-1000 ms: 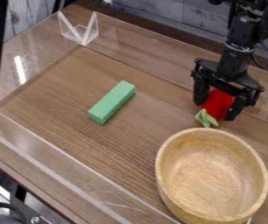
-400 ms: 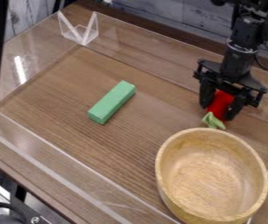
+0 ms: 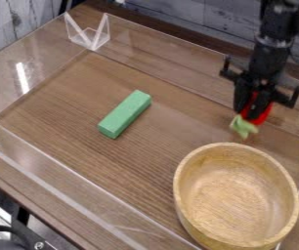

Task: Move the red object to the left side of the table

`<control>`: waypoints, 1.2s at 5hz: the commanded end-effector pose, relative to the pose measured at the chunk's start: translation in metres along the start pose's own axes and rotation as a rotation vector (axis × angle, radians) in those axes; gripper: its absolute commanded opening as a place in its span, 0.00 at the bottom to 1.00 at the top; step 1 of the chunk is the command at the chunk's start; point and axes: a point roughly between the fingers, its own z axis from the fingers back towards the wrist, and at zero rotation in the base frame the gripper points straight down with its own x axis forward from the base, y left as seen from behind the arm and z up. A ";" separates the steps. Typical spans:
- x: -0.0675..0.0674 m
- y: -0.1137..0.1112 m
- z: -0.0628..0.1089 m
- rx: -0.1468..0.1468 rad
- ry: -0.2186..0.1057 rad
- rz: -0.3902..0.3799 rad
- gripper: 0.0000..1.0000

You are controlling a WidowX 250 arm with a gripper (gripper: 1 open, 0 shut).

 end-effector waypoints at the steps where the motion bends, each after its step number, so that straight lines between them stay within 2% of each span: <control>1: 0.005 0.014 0.056 -0.008 -0.126 0.035 0.00; 4: 0.012 0.024 0.002 0.020 -0.076 0.039 0.00; 5: 0.012 0.031 0.020 0.018 -0.110 0.056 0.00; 6: 0.011 0.041 0.029 0.013 -0.128 0.074 0.00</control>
